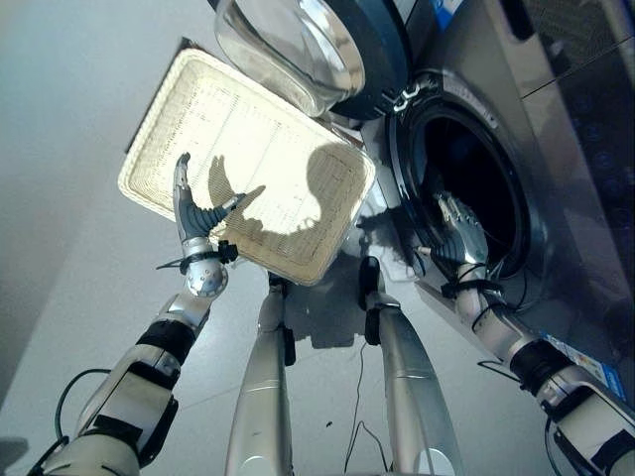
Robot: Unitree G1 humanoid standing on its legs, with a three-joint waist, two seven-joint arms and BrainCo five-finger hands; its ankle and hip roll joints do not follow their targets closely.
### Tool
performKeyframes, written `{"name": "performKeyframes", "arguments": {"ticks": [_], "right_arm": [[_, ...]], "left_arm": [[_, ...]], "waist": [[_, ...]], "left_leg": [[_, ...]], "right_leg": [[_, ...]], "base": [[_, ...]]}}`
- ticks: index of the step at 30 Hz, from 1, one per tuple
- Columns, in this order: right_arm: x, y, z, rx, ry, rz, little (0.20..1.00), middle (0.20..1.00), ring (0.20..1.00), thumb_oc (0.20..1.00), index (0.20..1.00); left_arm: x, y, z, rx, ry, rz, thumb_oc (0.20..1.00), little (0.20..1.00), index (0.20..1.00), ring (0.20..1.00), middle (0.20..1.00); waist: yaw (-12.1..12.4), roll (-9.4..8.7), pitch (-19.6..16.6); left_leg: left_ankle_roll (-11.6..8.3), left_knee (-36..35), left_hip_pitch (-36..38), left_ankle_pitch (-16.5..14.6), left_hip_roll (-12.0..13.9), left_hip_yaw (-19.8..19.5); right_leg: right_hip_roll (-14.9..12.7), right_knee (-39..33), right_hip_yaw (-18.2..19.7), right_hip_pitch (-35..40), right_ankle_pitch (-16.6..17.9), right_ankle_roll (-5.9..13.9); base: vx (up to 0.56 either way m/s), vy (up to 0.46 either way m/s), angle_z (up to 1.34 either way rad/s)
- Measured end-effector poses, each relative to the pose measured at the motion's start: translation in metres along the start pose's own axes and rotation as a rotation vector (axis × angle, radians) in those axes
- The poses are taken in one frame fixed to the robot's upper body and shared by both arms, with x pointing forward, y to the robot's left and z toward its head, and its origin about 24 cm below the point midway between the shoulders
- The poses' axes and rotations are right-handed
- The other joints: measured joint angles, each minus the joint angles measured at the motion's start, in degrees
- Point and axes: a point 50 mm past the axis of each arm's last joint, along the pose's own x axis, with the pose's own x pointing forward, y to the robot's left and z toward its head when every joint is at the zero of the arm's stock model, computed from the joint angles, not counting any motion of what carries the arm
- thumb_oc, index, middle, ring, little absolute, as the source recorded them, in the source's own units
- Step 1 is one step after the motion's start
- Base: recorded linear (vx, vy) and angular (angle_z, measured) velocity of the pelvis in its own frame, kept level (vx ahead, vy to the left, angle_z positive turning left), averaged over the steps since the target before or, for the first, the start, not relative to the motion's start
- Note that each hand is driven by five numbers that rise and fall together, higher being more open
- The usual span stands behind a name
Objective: Put the clothes into the washing machine.
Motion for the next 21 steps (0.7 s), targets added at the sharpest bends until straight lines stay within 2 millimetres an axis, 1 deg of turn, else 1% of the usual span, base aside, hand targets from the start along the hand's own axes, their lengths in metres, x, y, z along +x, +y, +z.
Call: {"name": "performKeyframes", "arguments": {"ticks": [2,3,5,7,9,10,12,13,14,15,16,17,18,21], "right_arm": [[-0.016,0.011,-0.012,-0.01,0.046,0.049,1.0,1.0,1.0,1.0,1.0],[-0.021,0.014,-0.017,-0.016,0.063,0.065,1.0,1.0,1.0,1.0,1.0],[-0.035,0.021,-0.027,-0.023,0.101,0.103,1.0,1.0,1.0,1.0,1.0],[-0.047,0.026,-0.032,-0.034,0.104,0.135,1.0,1.0,1.0,1.0,1.0],[-0.064,0.032,-0.038,-0.055,0.105,0.181,1.0,1.0,1.0,1.0,1.0],[-0.075,0.035,-0.041,-0.067,0.109,0.209,1.0,1.0,1.0,1.0,1.0],[-0.086,0.038,-0.045,-0.079,0.109,0.245,1.0,1.0,1.0,1.0,1.0],[-0.092,0.039,-0.048,-0.086,0.117,0.258,1.0,1.0,1.0,1.0,1.0],[-0.095,0.039,-0.051,-0.09,0.124,0.265,1.0,1.0,1.0,1.0,1.0],[-0.102,0.039,-0.058,-0.101,0.146,0.277,1.0,1.0,1.0,1.0,1.0],[-0.105,0.039,-0.06,-0.106,0.155,0.285,1.0,1.0,1.0,1.0,1.0],[-0.112,0.041,-0.065,-0.119,0.166,0.308,1.0,1.0,1.0,1.0,1.0],[-0.115,0.041,-0.066,-0.121,0.169,0.316,1.0,1.0,1.0,1.0,1.0],[-0.131,0.044,-0.071,-0.132,0.186,0.361,1.0,1.0,1.0,1.0,1.0]], "left_arm": [[-0.018,0.003,-0.018,0.033,0.065,-0.042,1.0,1.0,1.0,1.0,1.0],[-0.024,0.004,-0.025,0.047,0.091,-0.057,1.0,1.0,1.0,1.0,1.0],[-0.043,0.009,-0.042,0.08,0.157,-0.097,1.0,1.0,1.0,1.0,1.0],[-0.057,0.013,-0.052,0.097,0.199,-0.122,1.0,1.0,1.0,1.0,1.0],[-0.075,0.014,-0.063,0.108,0.256,-0.16,1.0,1.0,1.0,1.0,1.0],[-0.085,0.015,-0.068,0.112,0.285,-0.18,1.0,1.0,1.0,1.0,1.0],[-0.099,0.018,-0.076,0.121,0.327,-0.204,1.0,1.0,1.0,1.0,1.0],[-0.111,0.02,-0.082,0.13,0.364,-0.22,1.0,1.0,1.0,1.0,1.0],[-0.116,0.021,-0.084,0.134,0.38,-0.228,1.0,1.0,1.0,1.0,1.0],[-0.127,0.022,-0.089,0.136,0.415,-0.244,1.0,1.0,1.0,1.0,1.0],[-0.131,0.022,-0.09,0.134,0.425,-0.246,1.0,1.0,1.0,1.0,1.0],[-0.14,0.024,-0.093,0.137,0.452,-0.262,1.0,1.0,1.0,1.0,1.0],[-0.142,0.025,-0.094,0.136,0.458,-0.267,1.0,1.0,1.0,1.0,1.0],[-0.148,0.026,-0.096,0.138,0.475,-0.288,1.0,1.0,1.0,1.0,1.0]], "waist": [[0.21,0.08,0.0],[0.24,0.11,-0.01],[0.33,0.26,-0.06],[0.48,0.47,-0.09],[1.61,1.38,-0.32],[1.76,1.89,-0.56],[1.81,2.95,-1.39],[1.79,3.69,-2.41],[1.81,4.07,-3.15],[1.79,4.91,-5.13],[1.73,5.14,-5.81],[1.7,5.48,-7.26],[1.7,5.5,-7.78],[1.69,5.48,-11.15]], "left_leg": [[-0.02,-0.94,4.77,-0.43,0.25,-0.03],[-0.01,-1.28,6.37,-0.42,0.25,-0.04],[0.1,-2.28,10.7,-0.55,0.2,-0.09],[0.23,-2.83,13.36,-0.62,0.15,-0.14],[0.31,-3.94,16.4,-1.03,0.5,-0.13],[0.37,-4.09,17.77,-1.13,0.51,-0.14],[0.55,-4.52,19.61,-1.87,0.51,-0.25],[0.73,-4.64,20.36,-2.15,0.46,-0.18],[0.77,-4.8,20.65,-2.17,0.46,-0.14],[0.85,-4.98,21.13,-2.36,0.47,-0.14],[0.84,-5.17,21.54,-2.37,0.52,-0.14],[0.84,-5.34,22.77,-2.52,0.65,-0.11],[0.83,-5.37,23.31,-2.61,0.72,-0.11],[0.53,-5.42,24.33,-2.9,0.93,-0.23]], "right_leg": [[0.1,-1.8,-0.51,5.31,-0.09,0.14],[0.12,-2.34,-0.65,7.06,-0.15,0.24],[0.03,-3.99,-1.0,11.91,-0.34,0.56],[0.0,-4.97,-1.21,14.82,-0.47,0.77],[-0.04,-6.3,-1.41,17.99,-0.41,0.94],[-0.04,-6.99,-1.53,19.69,-0.45,1.03],[-0.08,-7.89,-1.64,21.96,-0.52,1.17],[-0.17,-8.23,-1.62,22.83,-0.6,1.31],[-0.13,-8.51,-1.63,23.17,-0.57,1.34],[-0.07,-9.05,-1.66,23.87,-0.59,1.4],[0.01,-9.42,-1.76,24.38,-0.56,1.42],[0.13,-10.22,-2.13,25.88,-0.53,1.45],[0.22,-10.62,-2.26,26.59,-0.52,1.45],[0.48,-11.97,-2.63,28.36,-0.49,1.42]], "base": [[0.04,-0.027,0.03],[0.05,-0.026,0.05],[0.07,-0.031,0.06],[0.1,-0.02,0.05],[0.14,-0.006,0.02],[0.15,0.002,0.06],[0.16,-0.007,0.07],[0.13,-0.021,0.02],[0.14,-0.031,0.01],[0.11,-0.022,0.0],[0.16,-0.024,0.01],[0.1,-0.014,0.01],[0.1,-0.013,0.01],[0.06,0.001,0.03]]}}
